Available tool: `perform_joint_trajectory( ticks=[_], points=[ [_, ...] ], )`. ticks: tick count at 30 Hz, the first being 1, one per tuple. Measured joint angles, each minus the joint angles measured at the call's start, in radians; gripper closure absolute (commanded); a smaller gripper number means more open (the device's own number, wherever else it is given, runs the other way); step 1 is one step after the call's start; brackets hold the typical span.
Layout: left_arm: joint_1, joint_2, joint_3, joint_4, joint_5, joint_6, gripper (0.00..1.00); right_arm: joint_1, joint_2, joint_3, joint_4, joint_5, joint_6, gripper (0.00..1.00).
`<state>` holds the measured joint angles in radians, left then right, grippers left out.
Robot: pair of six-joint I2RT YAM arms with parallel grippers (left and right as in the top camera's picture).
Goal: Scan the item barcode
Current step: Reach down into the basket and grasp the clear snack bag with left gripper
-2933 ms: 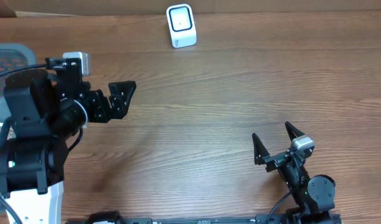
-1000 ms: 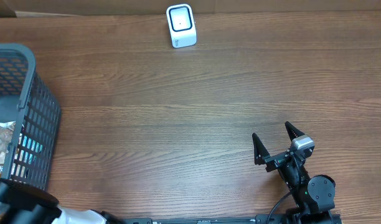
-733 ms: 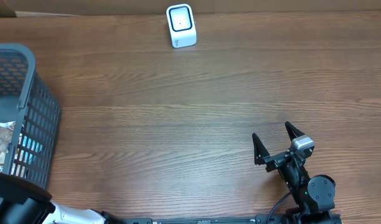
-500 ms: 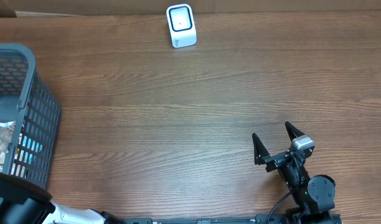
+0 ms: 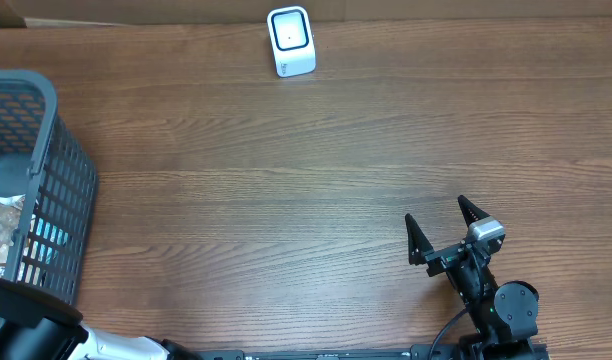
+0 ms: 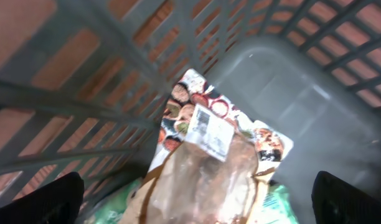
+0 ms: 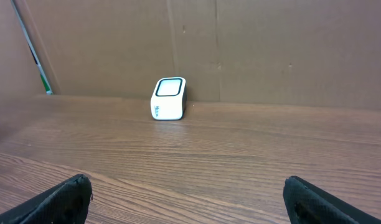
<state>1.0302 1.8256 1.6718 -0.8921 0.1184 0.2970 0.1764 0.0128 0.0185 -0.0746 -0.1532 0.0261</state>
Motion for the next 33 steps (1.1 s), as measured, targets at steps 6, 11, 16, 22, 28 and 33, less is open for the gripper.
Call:
perform_joint_trajectory(
  ticks=[6,11,16,22,28,33],
  points=[
    [0.024,0.000,-0.090,0.083,-0.004,0.021,0.00,0.000,0.000,0.000,0.000,0.000,0.000,0.00],
    [0.026,0.000,-0.180,0.153,-0.008,0.021,0.00,0.000,0.000,0.000,0.000,0.000,0.000,0.00],
    [0.026,0.000,-0.282,0.237,-0.003,0.021,0.00,0.000,0.000,0.000,0.000,0.000,0.000,0.00],
    [0.026,0.002,-0.373,0.296,0.029,0.020,0.02,0.000,0.000,0.000,-0.001,0.000,0.000,0.00],
    [0.026,0.008,-0.396,0.316,0.040,-0.005,0.34,0.000,0.000,0.000,0.000,0.000,0.000,0.00],
    [0.026,0.008,-0.396,0.323,0.073,-0.032,0.78,0.000,0.000,0.000,0.000,0.000,0.000,0.00]
  ],
)
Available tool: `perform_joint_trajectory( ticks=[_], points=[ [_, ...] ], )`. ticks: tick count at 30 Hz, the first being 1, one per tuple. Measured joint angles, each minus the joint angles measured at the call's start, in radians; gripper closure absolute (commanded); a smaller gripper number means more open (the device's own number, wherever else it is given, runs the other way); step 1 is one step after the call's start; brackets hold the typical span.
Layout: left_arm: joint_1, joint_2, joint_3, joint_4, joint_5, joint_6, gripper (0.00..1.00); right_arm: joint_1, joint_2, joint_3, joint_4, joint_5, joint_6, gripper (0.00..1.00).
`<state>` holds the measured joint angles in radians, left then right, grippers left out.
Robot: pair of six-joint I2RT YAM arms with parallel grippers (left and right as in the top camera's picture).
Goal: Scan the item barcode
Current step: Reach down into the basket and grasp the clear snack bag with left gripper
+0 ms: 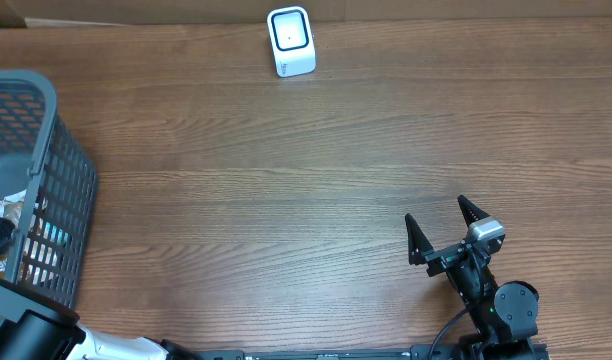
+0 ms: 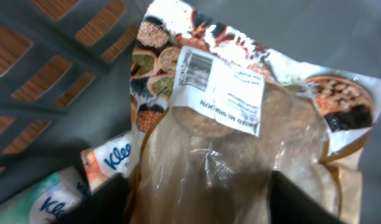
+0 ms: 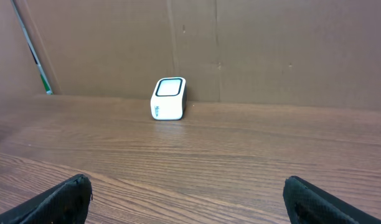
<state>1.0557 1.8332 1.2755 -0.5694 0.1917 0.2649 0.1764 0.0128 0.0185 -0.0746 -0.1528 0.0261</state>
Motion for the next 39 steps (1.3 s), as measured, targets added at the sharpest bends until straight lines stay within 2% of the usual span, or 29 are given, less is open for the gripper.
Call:
perform_joint_trajectory(
  ticks=[2,13,18,26,27,28,29,30,32,34,37,39],
  points=[
    [0.000,0.000,0.000,0.003,0.016,0.000,0.95,0.000,0.000,0.000,0.000,0.000,0.000,0.00],
    [0.000,0.000,0.005,0.007,0.102,-0.008,0.96,0.000,0.000,0.000,0.000,0.000,0.000,0.00],
    [0.000,-0.018,0.070,-0.013,0.156,-0.074,0.96,0.000,0.000,0.000,0.000,0.000,0.000,0.00],
    [-0.007,-0.219,0.203,-0.017,0.175,-0.150,0.95,0.000,0.000,0.000,0.000,0.000,0.000,0.00],
    [-0.010,-0.243,0.210,-0.023,0.175,-0.154,0.83,0.000,0.000,0.000,0.000,0.000,0.000,0.00],
    [-0.014,-0.261,0.217,-0.043,0.174,-0.158,0.64,0.000,0.000,0.000,0.000,0.000,0.000,0.00],
    [-0.016,-0.274,0.221,-0.060,0.173,-0.159,0.53,0.000,0.000,0.000,0.000,0.000,0.000,0.00],
    [-0.016,-0.280,0.225,-0.087,0.171,-0.164,0.46,0.000,0.000,0.000,0.000,0.000,0.000,0.00],
    [-0.020,-0.273,0.225,-0.144,0.158,-0.179,0.23,0.000,0.000,0.000,-0.001,0.000,0.000,0.00],
    [-0.020,-0.240,0.225,-0.188,0.144,-0.192,0.10,0.000,0.000,0.000,-0.001,0.000,0.000,0.00],
    [-0.020,-0.156,0.223,-0.241,0.127,-0.220,0.01,0.000,0.000,0.000,0.000,0.000,0.000,0.00],
    [-0.020,-0.109,0.223,-0.273,0.120,-0.242,0.00,0.000,0.000,0.000,0.000,0.000,0.000,0.00]
  ],
)
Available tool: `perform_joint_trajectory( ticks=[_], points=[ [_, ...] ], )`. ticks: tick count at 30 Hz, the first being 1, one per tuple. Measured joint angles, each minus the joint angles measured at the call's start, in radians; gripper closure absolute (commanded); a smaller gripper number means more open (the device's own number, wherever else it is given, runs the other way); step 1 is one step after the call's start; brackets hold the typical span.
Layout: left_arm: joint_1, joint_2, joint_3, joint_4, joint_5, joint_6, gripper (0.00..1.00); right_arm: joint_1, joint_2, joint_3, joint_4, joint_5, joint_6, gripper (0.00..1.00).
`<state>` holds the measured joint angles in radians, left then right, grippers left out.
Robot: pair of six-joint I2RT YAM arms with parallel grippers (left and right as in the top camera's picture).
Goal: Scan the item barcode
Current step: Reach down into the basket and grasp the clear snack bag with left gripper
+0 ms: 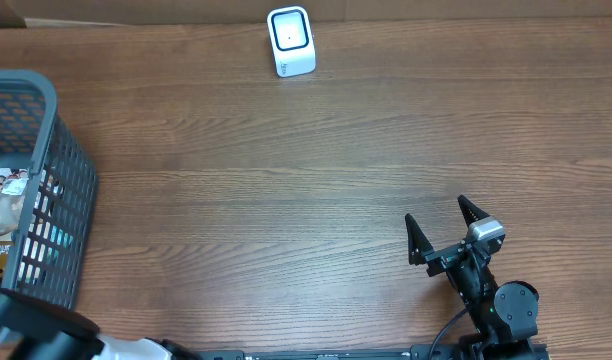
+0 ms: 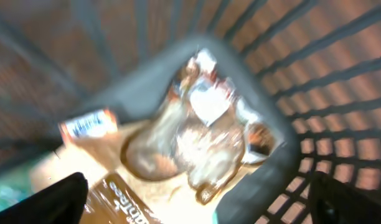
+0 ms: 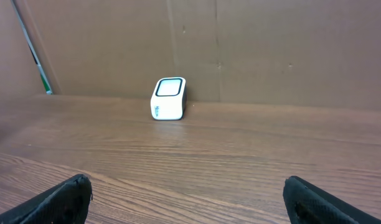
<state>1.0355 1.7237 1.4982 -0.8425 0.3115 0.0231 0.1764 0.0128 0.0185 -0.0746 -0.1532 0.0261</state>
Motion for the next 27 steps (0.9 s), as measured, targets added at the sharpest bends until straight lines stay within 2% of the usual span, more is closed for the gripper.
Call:
perform_joint_trajectory(
  ticks=[5,9,16,23,26,27],
  points=[
    [-0.002,0.108,-0.003,-0.064,-0.071,-0.093,0.00,0.000,0.000,0.000,0.000,0.000,0.000,0.00],
    [-0.002,0.142,-0.014,-0.055,-0.150,-0.142,0.00,0.000,0.000,0.000,0.000,0.000,0.000,0.00],
    [-0.002,0.156,-0.060,0.076,-0.227,-0.167,0.00,0.000,0.000,0.000,0.000,0.000,0.000,0.00],
    [-0.040,0.160,-0.183,0.242,-0.249,-0.139,0.01,0.000,0.000,0.000,0.000,0.000,0.000,0.00],
    [-0.066,0.164,-0.202,0.271,-0.259,-0.127,0.12,0.000,0.000,0.000,0.000,0.000,0.000,0.00],
    [-0.072,0.164,-0.203,0.277,-0.260,-0.124,0.19,0.000,0.000,0.000,0.000,0.000,0.000,0.00]
  ],
)
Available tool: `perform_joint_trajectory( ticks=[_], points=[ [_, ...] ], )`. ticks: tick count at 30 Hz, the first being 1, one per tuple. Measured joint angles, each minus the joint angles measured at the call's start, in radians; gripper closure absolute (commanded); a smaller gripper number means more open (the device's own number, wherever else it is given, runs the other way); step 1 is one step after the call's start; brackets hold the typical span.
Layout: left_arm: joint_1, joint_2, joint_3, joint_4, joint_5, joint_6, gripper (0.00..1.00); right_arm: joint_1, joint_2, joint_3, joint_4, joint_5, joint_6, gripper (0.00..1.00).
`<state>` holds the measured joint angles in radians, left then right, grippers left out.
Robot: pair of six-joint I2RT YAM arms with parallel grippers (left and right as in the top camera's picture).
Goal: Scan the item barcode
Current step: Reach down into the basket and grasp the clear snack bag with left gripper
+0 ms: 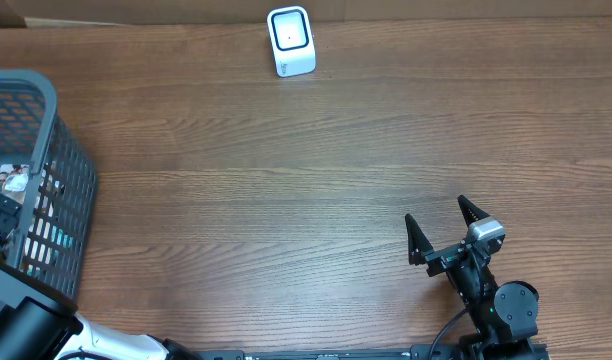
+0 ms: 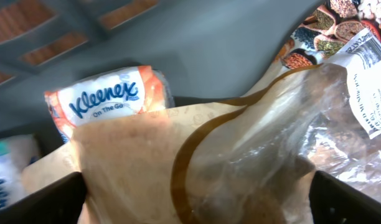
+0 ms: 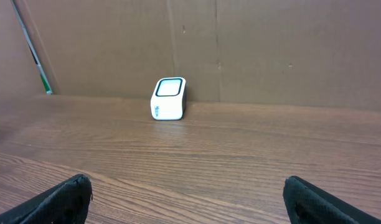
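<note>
The item is a brown paper bag with a clear window (image 2: 253, 155), lying in the grey basket (image 1: 46, 110) at the table's left edge. Its white barcode label (image 2: 378, 87) shows at the right edge of the left wrist view. My left gripper (image 2: 193, 208) is down inside the basket, open, one finger on each side of the bag's lower part. The white scanner (image 1: 290, 40) stands at the table's far edge, also seen as the scanner (image 3: 169, 98). My right gripper (image 1: 441, 235) rests open near the front right, holding nothing.
An orange Kleenex pack (image 2: 109, 99) lies in the basket beside the bag, with another packet partly under it. The basket's grid walls (image 1: 61, 215) enclose the left gripper. A brown cardboard wall (image 3: 240, 43) rises behind the scanner.
My left gripper was high over the basket, looking down at its contents. Now it is low inside, open close around the paper bag. The right arm has not moved.
My left gripper hung open in the basket above the bag. Then it was close over the bag's label with its fingers nearer together. Then it stood high above the basket with the bag still inside. Now it is down at the bag again.
</note>
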<state>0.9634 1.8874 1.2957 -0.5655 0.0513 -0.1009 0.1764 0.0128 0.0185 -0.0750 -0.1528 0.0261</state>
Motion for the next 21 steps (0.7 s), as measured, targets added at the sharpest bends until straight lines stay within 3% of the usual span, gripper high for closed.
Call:
perform_joint_trajectory(
  ticks=[2,11,15,21],
  points=[
    [-0.008,0.000,0.000,0.010,0.000,0.000,0.31,0.000,0.000,0.000,0.000,0.000,0.000,0.00],
    [-0.008,0.000,0.000,0.014,0.000,0.029,0.55,0.000,0.000,0.000,0.000,0.000,0.000,0.00],
    [-0.008,0.000,0.000,0.021,0.000,0.033,0.54,0.000,0.000,0.000,0.000,-0.001,0.000,0.00],
    [-0.008,0.000,-0.038,0.089,0.000,0.050,0.39,0.000,0.000,0.000,0.000,0.000,0.001,0.00]
  ],
)
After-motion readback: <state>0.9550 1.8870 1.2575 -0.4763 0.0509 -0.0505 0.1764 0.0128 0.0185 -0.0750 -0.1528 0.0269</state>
